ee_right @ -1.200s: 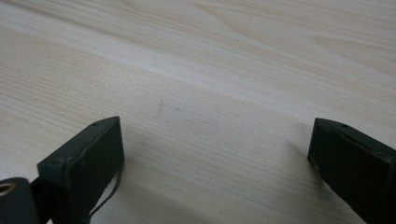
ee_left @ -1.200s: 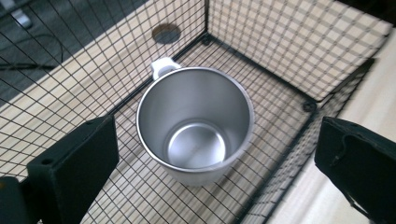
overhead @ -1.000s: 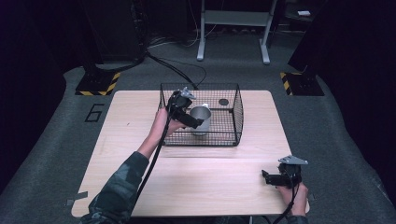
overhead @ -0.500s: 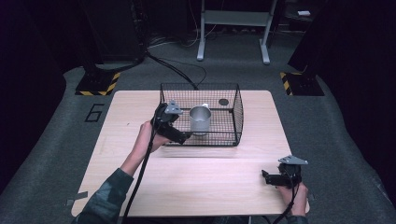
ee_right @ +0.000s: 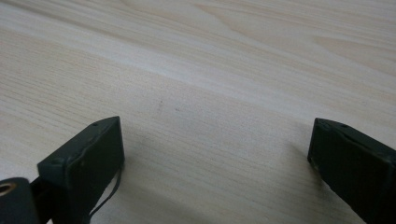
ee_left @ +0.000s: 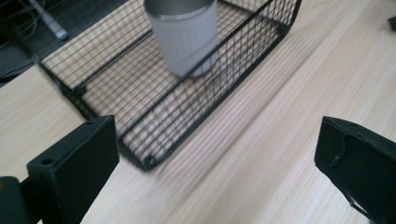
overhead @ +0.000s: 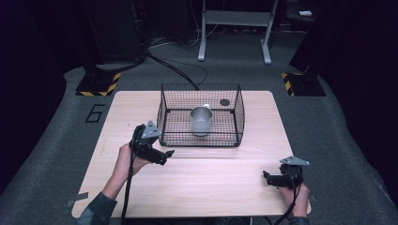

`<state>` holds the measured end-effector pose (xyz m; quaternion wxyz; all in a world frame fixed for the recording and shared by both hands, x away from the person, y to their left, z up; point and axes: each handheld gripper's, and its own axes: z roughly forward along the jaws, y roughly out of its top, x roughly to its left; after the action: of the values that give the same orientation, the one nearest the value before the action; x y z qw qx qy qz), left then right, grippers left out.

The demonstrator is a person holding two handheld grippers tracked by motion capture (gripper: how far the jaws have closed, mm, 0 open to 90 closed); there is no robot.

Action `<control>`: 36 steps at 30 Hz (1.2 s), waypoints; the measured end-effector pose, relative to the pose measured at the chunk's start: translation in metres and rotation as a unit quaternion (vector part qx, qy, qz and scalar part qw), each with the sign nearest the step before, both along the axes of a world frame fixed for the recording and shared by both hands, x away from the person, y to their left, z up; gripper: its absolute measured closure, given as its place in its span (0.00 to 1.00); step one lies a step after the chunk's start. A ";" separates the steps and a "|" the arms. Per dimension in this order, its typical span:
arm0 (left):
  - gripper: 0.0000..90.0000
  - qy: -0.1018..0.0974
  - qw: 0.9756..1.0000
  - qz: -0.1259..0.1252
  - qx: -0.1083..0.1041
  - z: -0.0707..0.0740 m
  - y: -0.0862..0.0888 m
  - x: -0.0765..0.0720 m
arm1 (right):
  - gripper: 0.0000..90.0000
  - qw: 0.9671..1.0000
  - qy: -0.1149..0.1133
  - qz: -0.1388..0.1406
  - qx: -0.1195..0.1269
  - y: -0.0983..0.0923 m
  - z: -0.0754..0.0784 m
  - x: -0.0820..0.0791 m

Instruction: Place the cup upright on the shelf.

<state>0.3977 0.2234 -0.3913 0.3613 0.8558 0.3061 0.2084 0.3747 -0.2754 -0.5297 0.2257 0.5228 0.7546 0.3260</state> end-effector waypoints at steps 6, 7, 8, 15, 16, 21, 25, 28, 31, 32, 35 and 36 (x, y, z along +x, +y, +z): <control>0.00 0.023 0.999 0.036 -0.002 -0.029 0.029 -0.017 | 0.03 1.000 -0.002 0.001 -0.002 0.000 0.000 0.000; 0.00 0.030 0.999 0.043 -0.003 -0.034 0.034 -0.019 | 0.03 1.000 -0.002 0.001 -0.002 0.000 0.000 0.000; 0.00 0.029 0.998 0.049 -0.003 -0.038 0.038 -0.020 | 0.03 1.000 -0.002 0.001 -0.002 0.000 0.000 0.000; 0.00 0.058 0.992 0.114 -0.018 -0.083 0.072 -0.022 | 0.03 1.000 -0.002 0.001 -0.002 0.000 0.000 0.000; 0.00 0.058 0.990 0.124 -0.013 -0.090 0.076 -0.022 | 0.03 1.000 -0.001 0.001 -0.001 0.000 0.000 0.000; 0.00 0.066 0.984 0.167 -0.011 -0.118 0.092 -0.020 | 0.03 1.000 -0.001 0.001 -0.001 0.000 0.000 0.000; 0.00 0.073 0.979 0.190 -0.026 -0.136 0.105 -0.017 | 0.03 1.000 0.001 0.002 -0.002 0.000 0.000 0.000; 0.00 0.059 0.976 0.204 -0.037 -0.140 0.109 -0.016 | 0.03 1.000 0.001 0.002 -0.003 0.000 0.000 0.000; 0.00 0.053 0.976 0.206 -0.042 -0.141 0.112 -0.013 | 0.03 1.000 0.000 0.002 -0.003 0.000 0.000 0.001; 0.00 0.058 0.976 0.206 -0.041 -0.140 0.113 -0.013 | 0.03 1.000 0.000 0.002 -0.003 0.000 0.000 0.001; 0.00 0.054 0.976 0.206 -0.044 -0.141 0.114 -0.012 | 0.03 1.000 0.001 0.003 -0.003 0.000 0.000 0.001; 0.00 0.054 0.976 0.206 -0.044 -0.141 0.114 -0.012 | 0.03 1.000 0.001 0.003 -0.003 0.000 0.000 0.001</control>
<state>0.3860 0.3372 -0.5323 0.3303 0.7677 0.5040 0.2182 0.3757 -0.2750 -0.5299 0.2254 0.5200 0.7574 0.3241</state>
